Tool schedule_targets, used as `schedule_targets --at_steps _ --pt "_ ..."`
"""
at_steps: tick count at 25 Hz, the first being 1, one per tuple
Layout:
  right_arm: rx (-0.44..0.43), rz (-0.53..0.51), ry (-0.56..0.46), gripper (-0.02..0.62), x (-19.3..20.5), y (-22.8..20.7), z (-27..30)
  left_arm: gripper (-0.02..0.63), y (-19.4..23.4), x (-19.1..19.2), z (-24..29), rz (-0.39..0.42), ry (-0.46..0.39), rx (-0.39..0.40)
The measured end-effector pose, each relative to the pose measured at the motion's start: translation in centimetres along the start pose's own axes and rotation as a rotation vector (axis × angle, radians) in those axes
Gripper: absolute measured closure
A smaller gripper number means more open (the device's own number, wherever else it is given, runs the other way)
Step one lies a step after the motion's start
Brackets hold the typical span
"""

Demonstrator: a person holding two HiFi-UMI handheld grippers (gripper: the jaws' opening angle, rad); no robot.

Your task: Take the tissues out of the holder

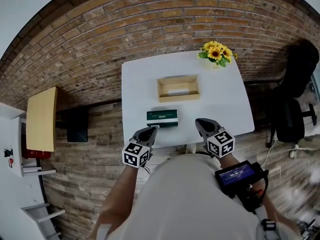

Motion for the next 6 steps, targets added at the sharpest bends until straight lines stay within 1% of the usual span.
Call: schedule_targets --at_steps 6 --pt "-0.001 0.003 -0.003 0.591 -0.02 -0.10 0.00 0.598 -0.28 -0.23 0.31 0.000 0.001 0.002"
Point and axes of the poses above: the fingertips, and each gripper's own axes: z forward along the fingers, y to its left, x out of its underside, the point moved 7 cm from there along -z, backward along the fingers, and after that the axes turned 10 degrees about -x, right-handed, at the moved point
